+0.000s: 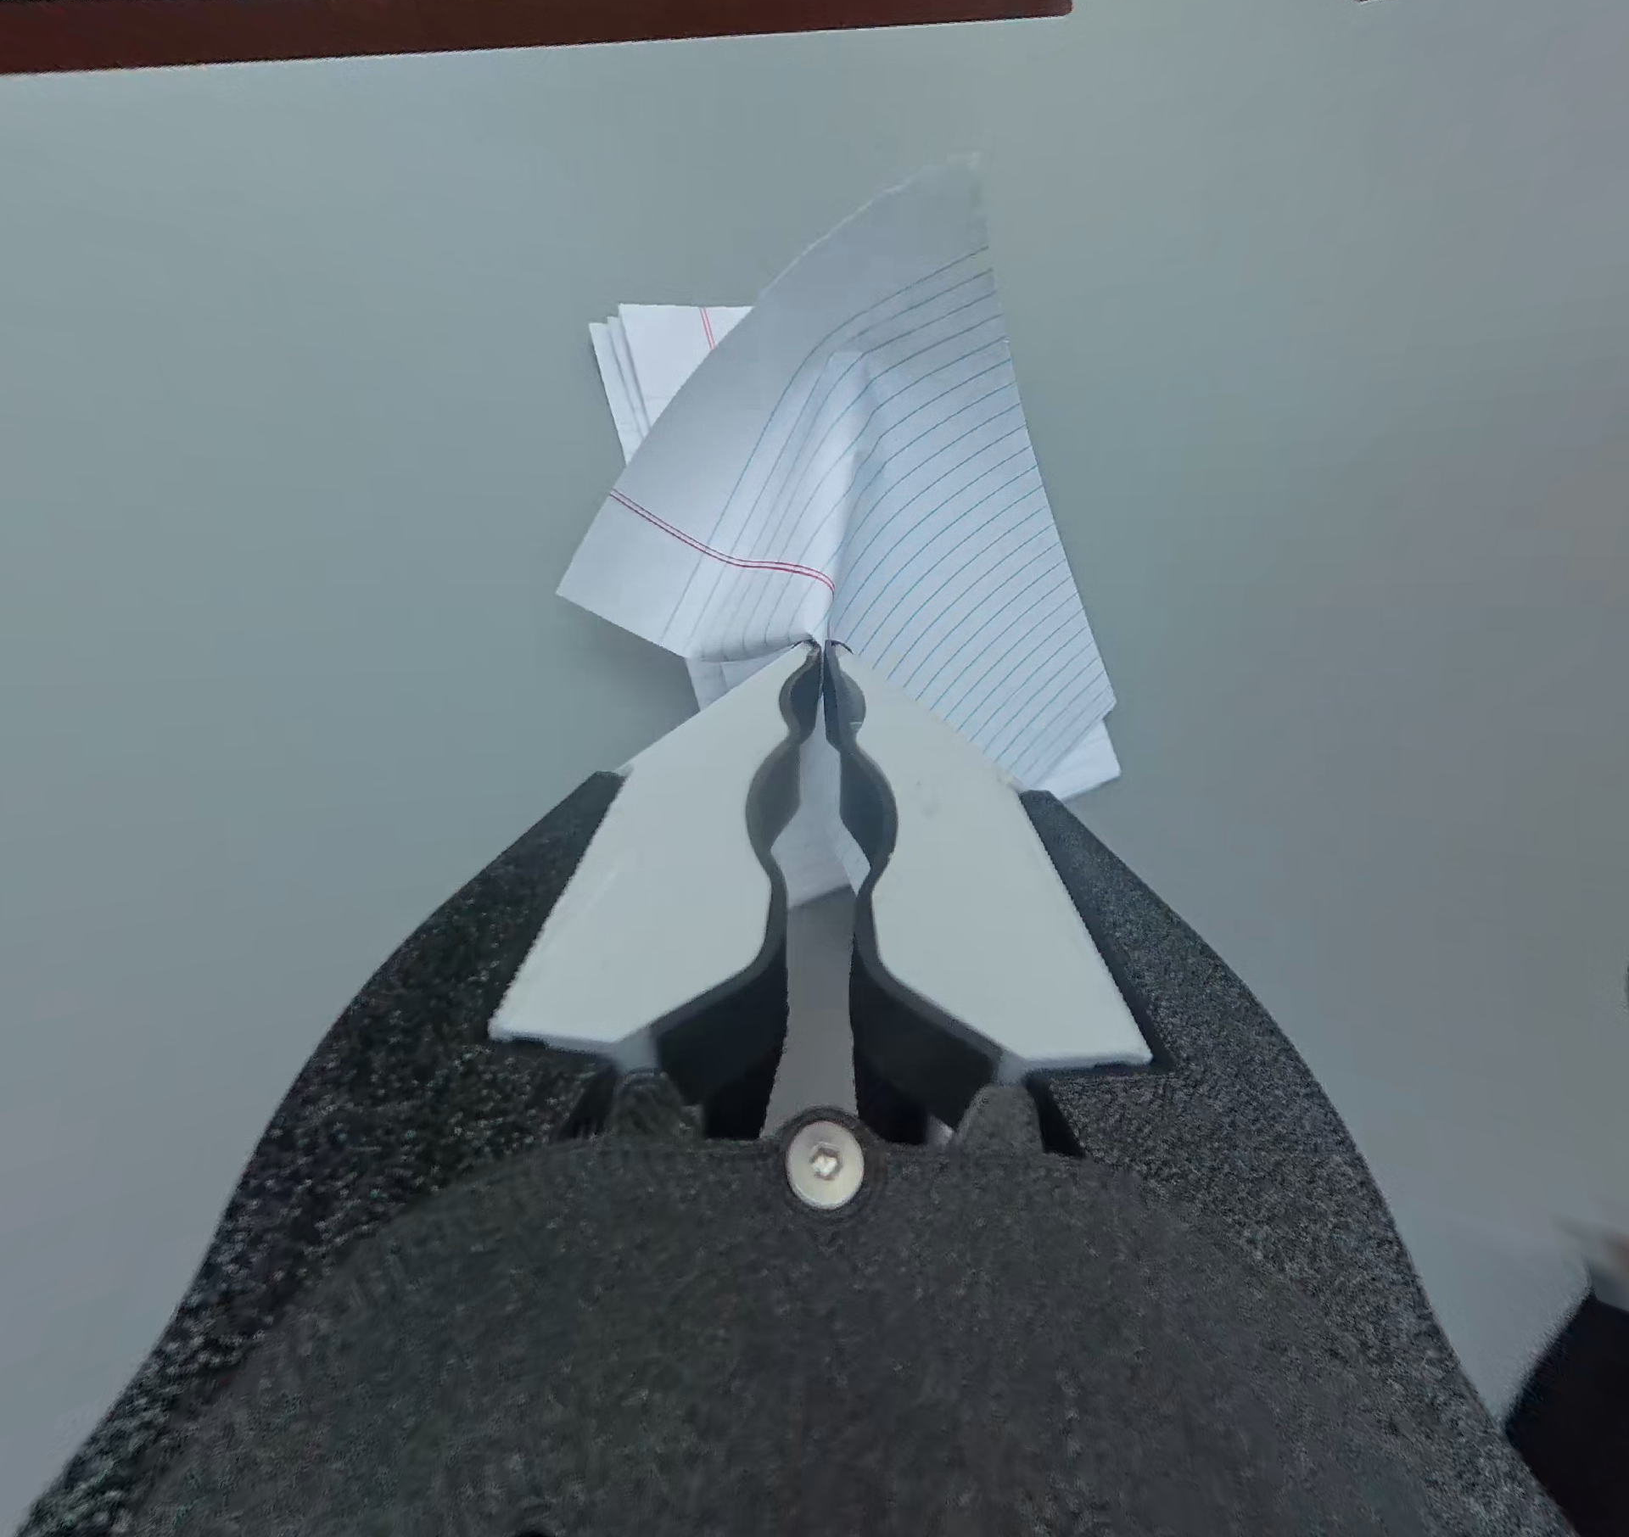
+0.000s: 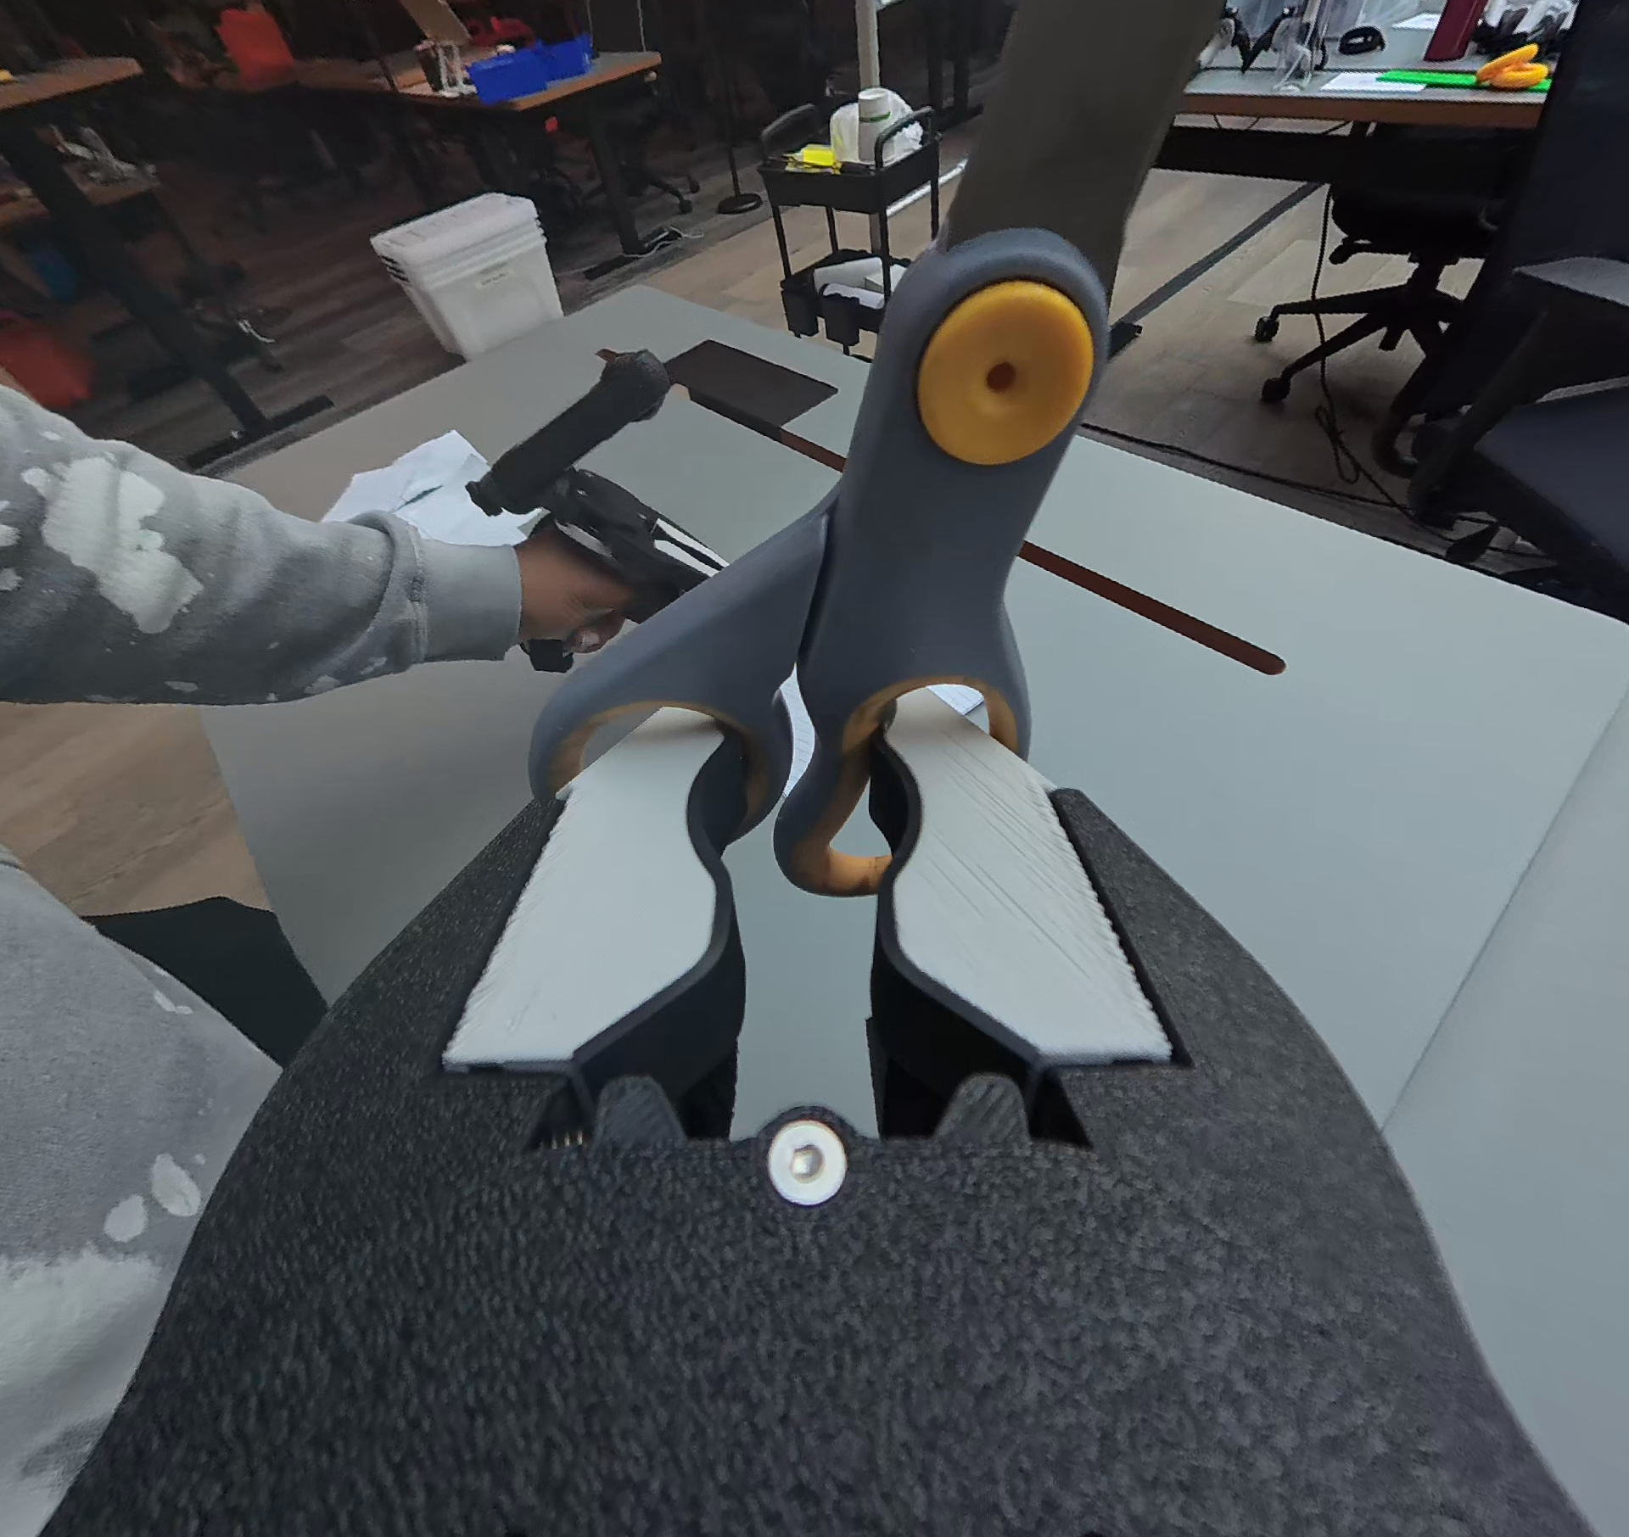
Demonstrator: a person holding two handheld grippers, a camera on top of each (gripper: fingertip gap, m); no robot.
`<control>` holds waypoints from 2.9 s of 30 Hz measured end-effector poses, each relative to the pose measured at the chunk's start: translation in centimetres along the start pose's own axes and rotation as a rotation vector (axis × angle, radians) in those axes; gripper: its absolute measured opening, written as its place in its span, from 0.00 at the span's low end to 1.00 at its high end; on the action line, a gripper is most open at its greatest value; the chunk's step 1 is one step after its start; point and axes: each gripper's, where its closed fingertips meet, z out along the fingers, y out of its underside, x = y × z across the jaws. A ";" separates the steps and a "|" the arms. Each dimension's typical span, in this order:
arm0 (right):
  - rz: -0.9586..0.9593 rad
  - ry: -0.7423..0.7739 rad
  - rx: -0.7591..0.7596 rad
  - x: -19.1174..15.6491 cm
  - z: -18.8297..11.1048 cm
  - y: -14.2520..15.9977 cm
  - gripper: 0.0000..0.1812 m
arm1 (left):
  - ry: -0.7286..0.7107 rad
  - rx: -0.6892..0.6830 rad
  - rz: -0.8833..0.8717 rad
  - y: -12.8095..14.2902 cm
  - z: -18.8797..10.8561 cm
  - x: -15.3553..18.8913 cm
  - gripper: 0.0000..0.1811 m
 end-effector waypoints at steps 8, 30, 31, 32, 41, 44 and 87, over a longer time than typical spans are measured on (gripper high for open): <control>-0.021 -0.144 -0.040 -4.5 1.7 1.1 0.11 | 0.078 -0.316 -0.065 10.0 -8.9 -1.1 0.00; 0.022 0.048 -0.122 -13.3 0.1 2.9 0.11 | 0.589 -0.587 1.130 16.8 -4.5 9.8 0.32; 0.036 0.079 -0.117 -13.9 -0.3 3.0 0.11 | 0.598 -0.575 1.168 16.8 -4.5 9.5 0.31; 0.048 0.109 -0.113 -14.4 -0.6 3.2 0.11 | 0.603 -0.558 1.209 16.7 -4.4 9.2 0.28; 0.091 0.315 -0.043 -19.0 -2.7 3.7 0.11 | 0.430 -0.604 0.855 15.4 -5.2 4.2 0.00; 0.095 0.335 -0.015 -20.2 -2.8 3.6 0.11 | 0.358 -0.587 0.627 14.9 -6.8 0.6 0.00; 0.091 -0.136 -0.086 -17.1 4.2 4.5 0.11 | 0.476 -0.175 -0.188 7.8 -13.9 1.1 0.00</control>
